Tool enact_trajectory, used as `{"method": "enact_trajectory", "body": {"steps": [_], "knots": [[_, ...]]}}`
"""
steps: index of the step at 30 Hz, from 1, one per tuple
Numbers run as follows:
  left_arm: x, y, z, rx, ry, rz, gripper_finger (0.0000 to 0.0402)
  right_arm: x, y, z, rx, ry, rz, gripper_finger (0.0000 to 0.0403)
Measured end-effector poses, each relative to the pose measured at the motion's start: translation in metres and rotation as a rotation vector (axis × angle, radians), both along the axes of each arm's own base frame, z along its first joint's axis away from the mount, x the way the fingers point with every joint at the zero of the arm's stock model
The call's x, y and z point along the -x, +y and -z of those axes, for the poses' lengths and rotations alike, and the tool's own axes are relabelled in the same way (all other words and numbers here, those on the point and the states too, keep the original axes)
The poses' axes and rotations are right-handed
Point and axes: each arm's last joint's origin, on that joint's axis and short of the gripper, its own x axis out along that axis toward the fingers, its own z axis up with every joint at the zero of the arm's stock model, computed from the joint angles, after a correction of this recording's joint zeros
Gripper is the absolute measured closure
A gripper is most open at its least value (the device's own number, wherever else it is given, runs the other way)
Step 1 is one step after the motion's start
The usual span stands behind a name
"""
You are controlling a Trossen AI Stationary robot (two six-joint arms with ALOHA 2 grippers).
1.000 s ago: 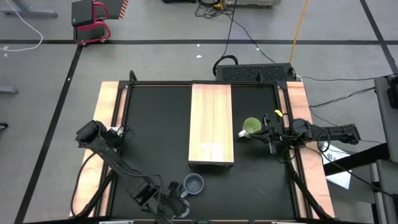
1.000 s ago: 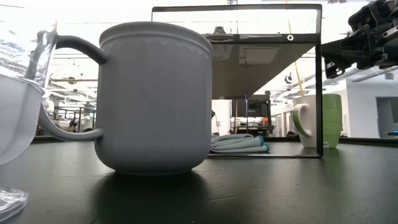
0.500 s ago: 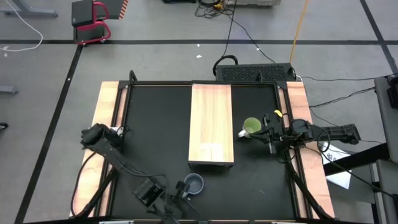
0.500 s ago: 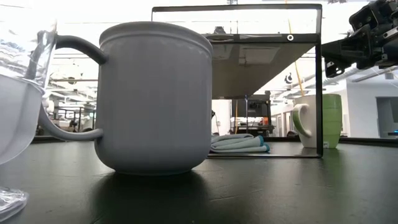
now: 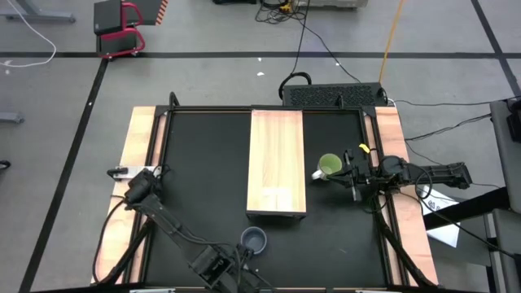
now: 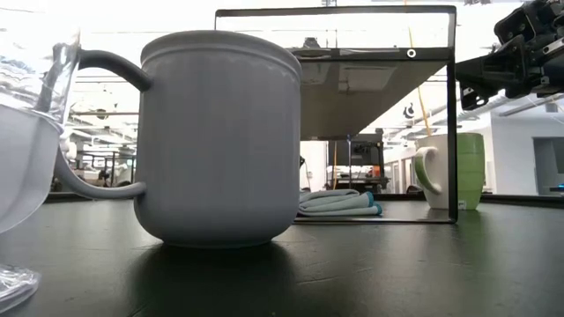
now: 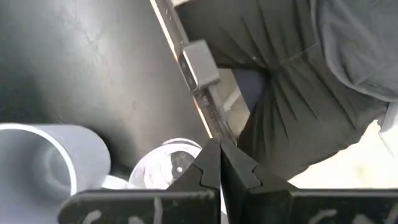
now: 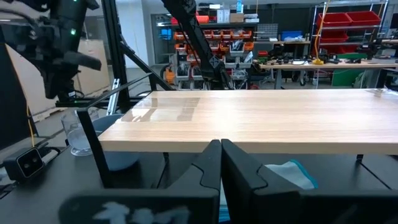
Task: Stack small to large cups/mugs on shelf
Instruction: Put the transparent mug on the shelf
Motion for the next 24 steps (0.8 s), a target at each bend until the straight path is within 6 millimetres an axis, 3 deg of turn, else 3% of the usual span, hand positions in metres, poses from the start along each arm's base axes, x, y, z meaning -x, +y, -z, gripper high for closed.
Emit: {"method": "enact_trajectory", "body": {"steps": [10, 17, 24], "knots": [[0.002, -0.001, 0.003, 0.037, 0.068, -0.061, 0.0401, 0.000, 0.000, 0.001, 0.000, 0.007, 0.000, 0.0403], [0.005, 0.002, 0.019, 0.009, 0.130, -0.088, 0.0398, 0.000, 0.000, 0.001, 0.000, 0.007, 0.000, 0.0403], [0.004, 0.002, 0.018, 0.028, 0.126, -0.106, 0.0361, 0.000, 0.000, 0.001, 0.000, 0.007, 0.000, 0.0403]]}}
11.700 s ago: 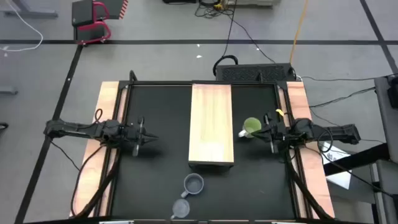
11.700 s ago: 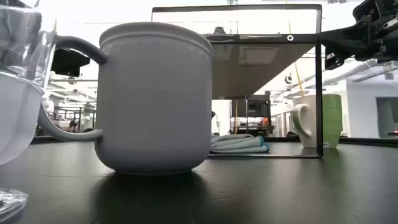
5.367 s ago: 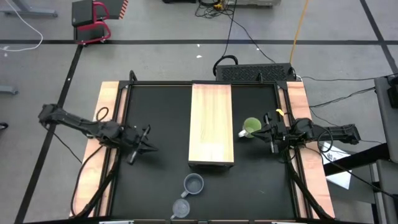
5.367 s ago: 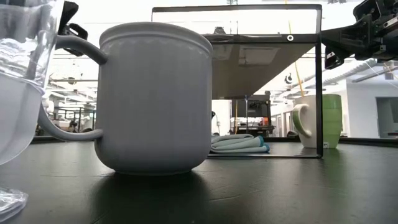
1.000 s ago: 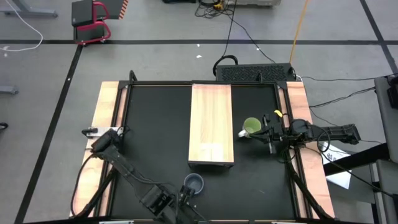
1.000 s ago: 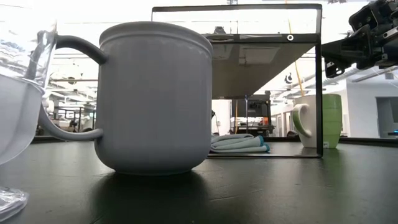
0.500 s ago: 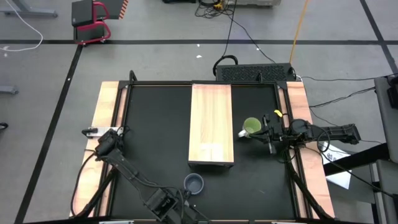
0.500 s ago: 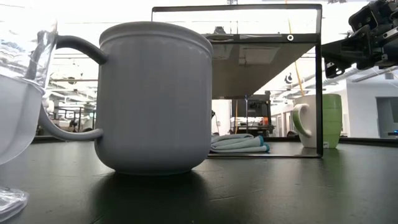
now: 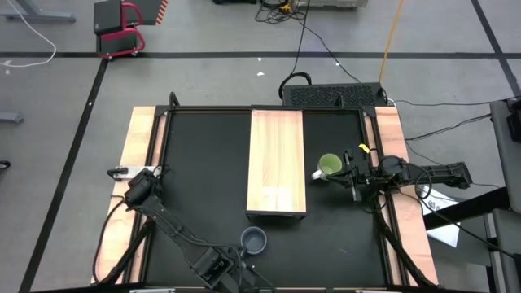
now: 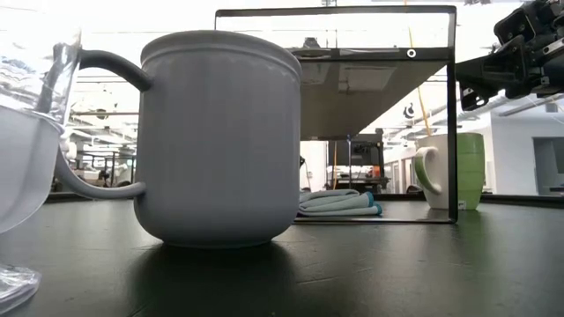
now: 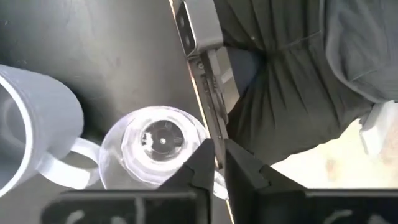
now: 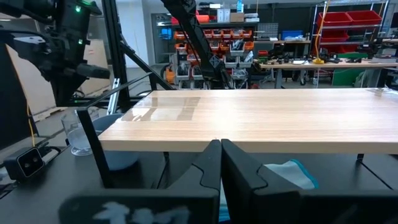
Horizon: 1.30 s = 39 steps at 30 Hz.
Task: Stack small to large cups/mugs on shelf
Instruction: Put the transparent mug on the shelf
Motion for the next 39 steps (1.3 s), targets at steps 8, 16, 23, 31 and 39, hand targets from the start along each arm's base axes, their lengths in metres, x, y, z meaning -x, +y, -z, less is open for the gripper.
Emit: {"method": "enact_trajectory", "body": {"steps": [8, 16, 23, 31, 39], "knots": [[-0.005, -0.004, -0.003, 0.055, -0.051, -0.003, 0.0291, 0.000, 0.000, 0.000, 0.000, 0.001, 0.000, 0.0403], [-0.005, -0.004, -0.003, 0.052, -0.058, 0.012, 0.0255, 0.000, 0.000, 0.000, 0.000, 0.001, 0.000, 0.0403], [-0.004, -0.005, 0.001, 0.039, -0.059, 0.035, 0.0254, 0.000, 0.000, 0.000, 0.000, 0.000, 0.000, 0.0403], [-0.001, 0.001, 0.022, -0.018, -0.008, 0.049, 0.0254, 0.000, 0.000, 0.000, 0.000, 0.001, 0.000, 0.0403], [-0.001, 0.002, 0.023, -0.042, -0.025, 0.045, 0.0254, 0.000, 0.000, 0.000, 0.000, 0.001, 0.000, 0.0403]]}}
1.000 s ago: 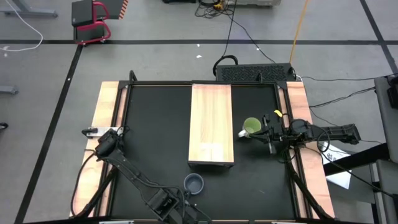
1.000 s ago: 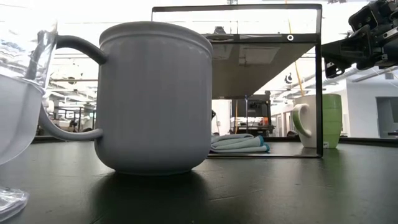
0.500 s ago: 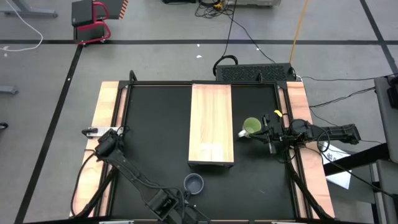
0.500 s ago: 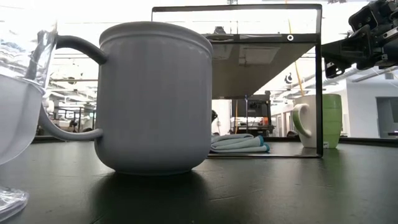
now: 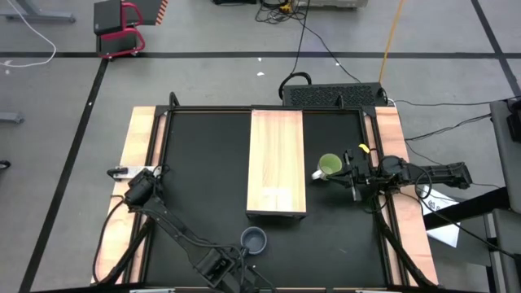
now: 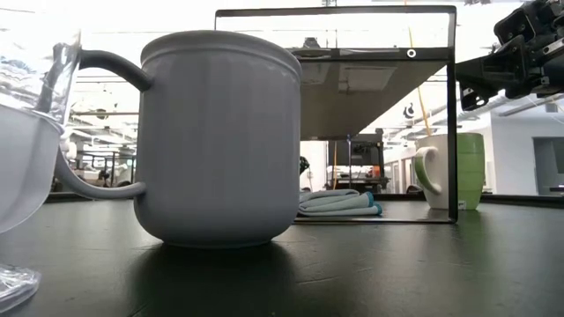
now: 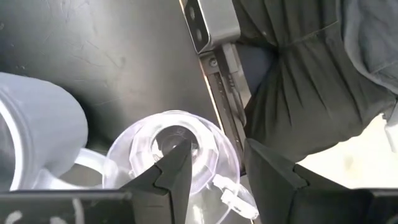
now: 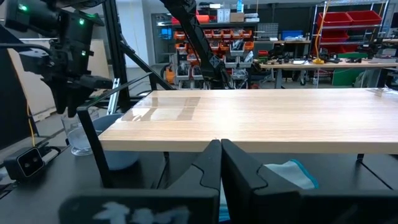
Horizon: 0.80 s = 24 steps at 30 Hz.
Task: Stack small to large cups/mugs on shelf
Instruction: Put the transparent mug on the shelf
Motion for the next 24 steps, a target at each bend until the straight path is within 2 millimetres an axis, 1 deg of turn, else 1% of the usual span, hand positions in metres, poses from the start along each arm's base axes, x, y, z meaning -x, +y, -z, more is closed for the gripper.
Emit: {"method": "enact_trajectory", "body": {"steps": [24], "knots": [[0.0004, -0.0004, 0.0000, -0.002, 0.000, -0.027, 0.0254, 0.0000, 0.0000, 0.0000, 0.002, 0.000, 0.000, 0.0403]]}}
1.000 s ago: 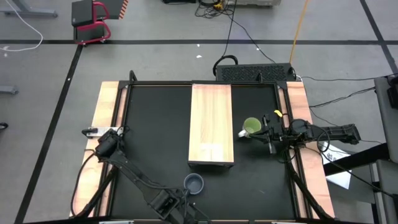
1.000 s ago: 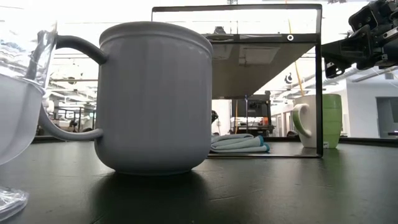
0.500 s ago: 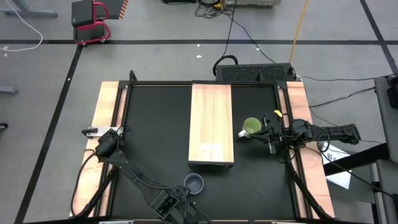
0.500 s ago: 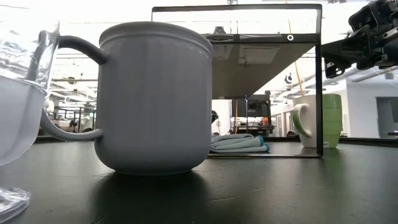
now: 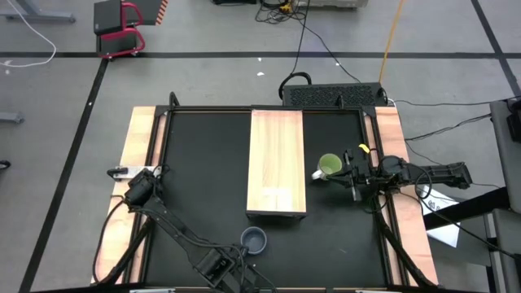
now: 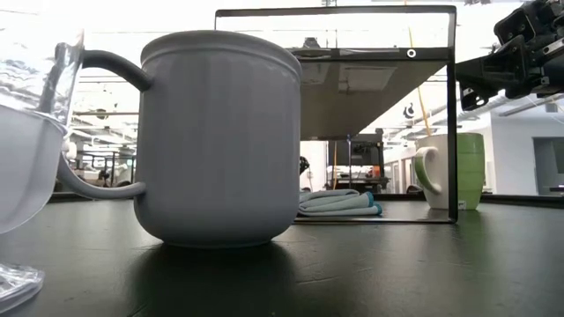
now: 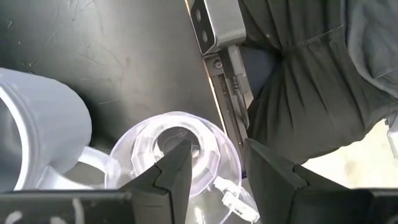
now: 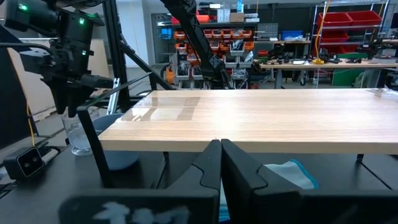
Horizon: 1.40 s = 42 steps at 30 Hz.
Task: Stack small to large cups/mugs on shelf
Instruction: Put the transparent mug on the shelf
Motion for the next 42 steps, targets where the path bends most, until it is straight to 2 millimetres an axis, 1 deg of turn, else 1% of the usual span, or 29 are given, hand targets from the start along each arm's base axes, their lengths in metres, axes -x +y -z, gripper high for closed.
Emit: {"method": "enact_trajectory", "body": {"steps": [16, 21, 25, 37, 42], "knots": [[0.003, 0.001, 0.002, -0.015, 0.036, -0.035, 0.0254, 0.000, 0.000, 0.000, 0.000, 0.000, 0.001, 0.0403], [0.006, 0.003, 0.015, 0.007, 0.098, -0.034, 0.0254, 0.000, 0.000, 0.000, -0.002, 0.000, 0.000, 0.0403], [0.006, 0.003, 0.021, 0.012, 0.093, -0.034, 0.0254, 0.000, 0.000, 0.000, -0.001, 0.000, 0.001, 0.0403], [0.006, 0.003, 0.021, 0.015, 0.091, -0.035, 0.0254, 0.000, 0.000, 0.000, 0.000, 0.000, 0.001, 0.0403], [0.003, 0.001, 0.015, 0.037, 0.070, -0.017, 0.0254, 0.000, 0.000, 0.000, 0.000, -0.001, 0.000, 0.0403]]}}
